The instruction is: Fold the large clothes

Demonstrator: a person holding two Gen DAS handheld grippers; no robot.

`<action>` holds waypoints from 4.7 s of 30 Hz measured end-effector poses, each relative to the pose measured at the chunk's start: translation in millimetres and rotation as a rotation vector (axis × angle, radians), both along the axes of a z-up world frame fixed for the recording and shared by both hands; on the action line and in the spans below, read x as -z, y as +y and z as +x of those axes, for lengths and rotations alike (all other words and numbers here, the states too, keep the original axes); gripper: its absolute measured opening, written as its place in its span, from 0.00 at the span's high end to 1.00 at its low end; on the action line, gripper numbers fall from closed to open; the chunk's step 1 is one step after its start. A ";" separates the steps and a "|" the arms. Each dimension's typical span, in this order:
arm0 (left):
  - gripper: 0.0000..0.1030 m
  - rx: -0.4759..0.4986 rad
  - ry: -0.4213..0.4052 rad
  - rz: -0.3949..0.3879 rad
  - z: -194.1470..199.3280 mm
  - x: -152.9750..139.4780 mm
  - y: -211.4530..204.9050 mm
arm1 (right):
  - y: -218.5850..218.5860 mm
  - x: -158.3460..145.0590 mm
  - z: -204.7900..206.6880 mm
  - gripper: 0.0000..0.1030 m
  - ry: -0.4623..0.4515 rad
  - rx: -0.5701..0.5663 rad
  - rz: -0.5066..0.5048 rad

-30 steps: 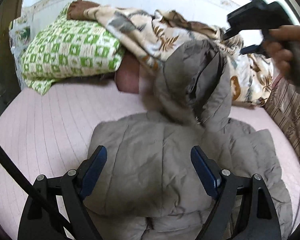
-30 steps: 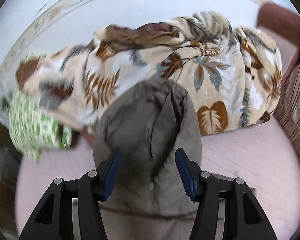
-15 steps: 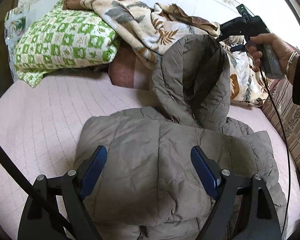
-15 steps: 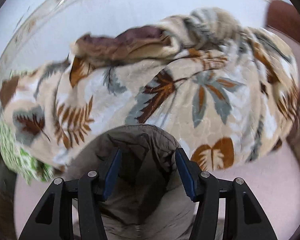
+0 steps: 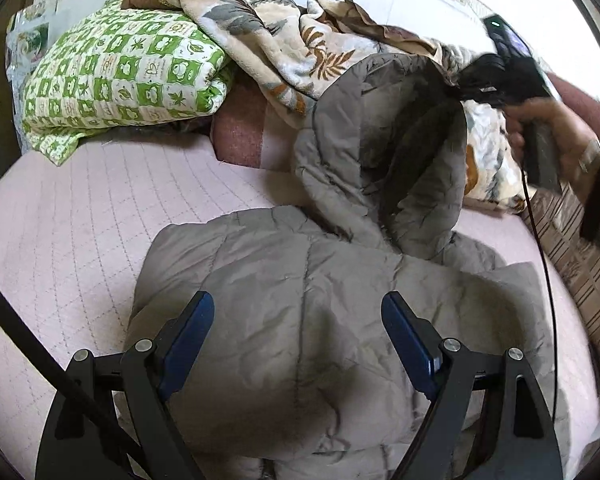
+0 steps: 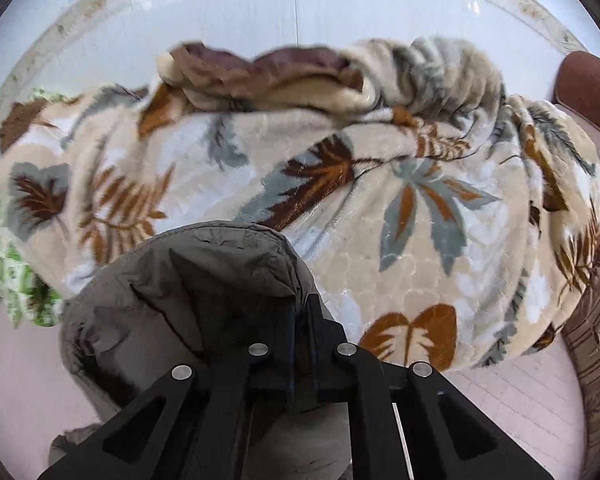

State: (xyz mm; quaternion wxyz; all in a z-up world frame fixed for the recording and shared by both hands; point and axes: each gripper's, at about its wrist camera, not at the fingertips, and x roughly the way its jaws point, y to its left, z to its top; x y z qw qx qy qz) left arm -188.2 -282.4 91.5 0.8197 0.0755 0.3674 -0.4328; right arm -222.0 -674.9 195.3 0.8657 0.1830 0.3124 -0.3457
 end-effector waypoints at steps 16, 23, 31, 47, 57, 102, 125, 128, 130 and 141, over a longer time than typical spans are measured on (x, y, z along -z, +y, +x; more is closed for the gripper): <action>0.18 0.030 0.047 -0.186 -10.9 -42.4 22.9 | 171.0 -30.7 -140.0 0.95 -0.142 -0.214 -0.122; 0.18 0.053 0.088 -0.222 -9.5 -42.8 26.7 | 250.5 21.1 -194.9 0.95 -0.077 -0.298 -0.106; 0.18 0.117 0.061 -0.055 -33.5 5.5 -12.2 | 291.2 122.6 -206.3 0.99 0.097 -0.326 -0.038; 0.18 0.062 -0.048 -0.001 -37.5 15.5 -18.0 | 229.4 75.6 -131.4 0.98 -0.140 -0.238 0.105; 0.18 0.075 -0.056 0.175 -38.6 44.6 -34.0 | 229.9 152.4 -109.7 0.97 -0.016 -0.243 0.285; 0.17 -0.026 0.004 0.192 -5.3 45.1 -16.6 | 199.3 153.1 -140.7 0.95 -0.014 -0.100 0.284; 0.14 0.073 -0.070 0.208 -38.6 49.2 -31.2 | 238.0 153.2 -145.2 0.81 -0.047 -0.179 0.331; 0.14 0.086 -0.068 0.182 -42.8 34.8 -23.5 | 239.2 146.1 -147.8 0.81 -0.049 -0.178 0.332; 0.14 0.091 -0.048 0.140 -46.0 21.3 -14.0 | 245.2 130.0 -162.4 0.80 -0.095 -0.167 0.333; 0.14 0.113 -0.106 0.095 -132.2 -9.4 104.0 | 344.0 87.5 -303.6 0.63 -0.080 -0.142 0.261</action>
